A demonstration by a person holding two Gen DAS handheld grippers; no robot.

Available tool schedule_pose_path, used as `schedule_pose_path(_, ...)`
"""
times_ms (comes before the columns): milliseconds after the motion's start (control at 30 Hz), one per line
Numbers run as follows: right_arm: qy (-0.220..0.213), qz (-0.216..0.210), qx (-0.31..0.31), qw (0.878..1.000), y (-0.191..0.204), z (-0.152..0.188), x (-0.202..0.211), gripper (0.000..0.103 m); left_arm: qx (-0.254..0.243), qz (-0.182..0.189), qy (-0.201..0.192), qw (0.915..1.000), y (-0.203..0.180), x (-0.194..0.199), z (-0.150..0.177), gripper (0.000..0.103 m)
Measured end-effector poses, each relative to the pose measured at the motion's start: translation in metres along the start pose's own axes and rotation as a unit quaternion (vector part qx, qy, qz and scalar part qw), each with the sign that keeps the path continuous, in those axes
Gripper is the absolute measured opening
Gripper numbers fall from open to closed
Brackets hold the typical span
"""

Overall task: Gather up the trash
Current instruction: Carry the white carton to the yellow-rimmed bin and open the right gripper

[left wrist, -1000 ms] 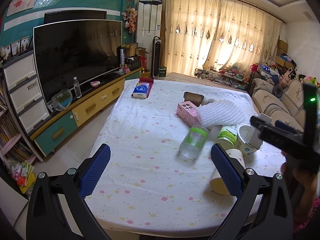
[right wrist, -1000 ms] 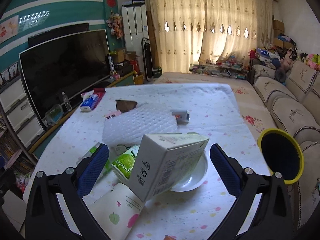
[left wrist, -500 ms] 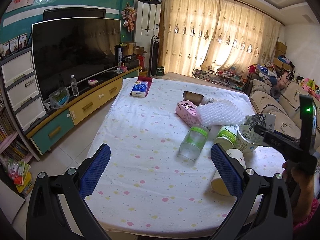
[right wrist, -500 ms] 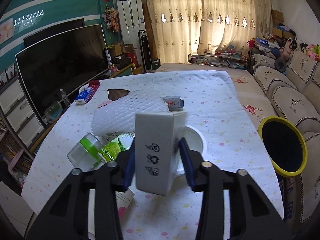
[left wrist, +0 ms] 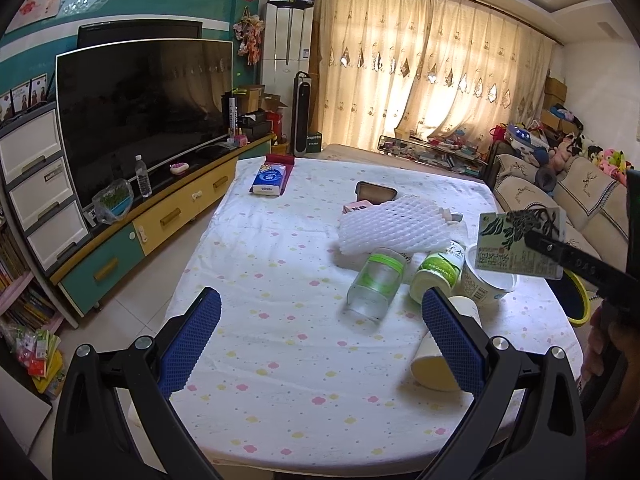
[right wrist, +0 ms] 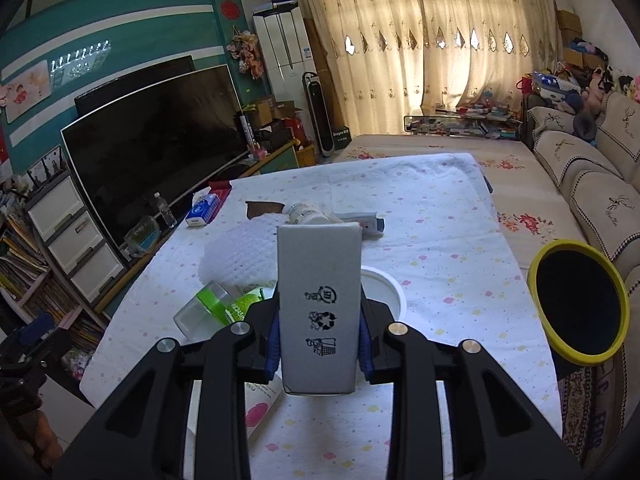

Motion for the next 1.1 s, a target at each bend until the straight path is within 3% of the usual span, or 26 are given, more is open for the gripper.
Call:
schedule_pose_path(200,-0.017,-0.008,-0.012,1.000,-0.012,-0.006,0.016,0.028,-0.012,0.008,0.007,0.9999,-0.011,-0.003,0.001,0.099)
schedule_pose_path(300,-0.037,0.010,-0.018,0.999,-0.027,-0.009,0.033,0.028,-0.020,0.015,0.009,0.9997,-0.018,-0.004,0.002,0.099)
schedule_pose_path(567,-0.034,0.142,-0.063,0.987,-0.128,0.001,0.051,0.028,-0.044,0.031,0.028,0.9981,-0.045,-0.015,0.005,0.099)
schedule_pose_path(733,0.047,0.221,-0.112,0.968,-0.219,0.027,0.019,0.028,-0.053,0.043,0.047,0.9966,-0.065,-0.030,0.011,0.099)
schedule_pose_path(900,0.155,0.219,-0.149,0.952,-0.289,0.064,-0.035,0.028,-0.059,0.049,0.065,0.9949,-0.080,-0.046,0.019,0.099)
schedule_pose_path(1100,0.232,0.224,-0.148,0.935,-0.324,0.093,-0.086,0.029,-0.079,0.051,0.087,0.9918,-0.102,-0.065,0.028,0.099)
Point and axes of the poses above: each gripper's, at about its wrist camera, not at the fingertips, and x roughly against the way its jaws point, y to its left, z to its underside, the point moved 1 cm from there along -x, roughly the way its jaws point, and after that the axes turned 12 degrees about x, right-handed, at the moved point
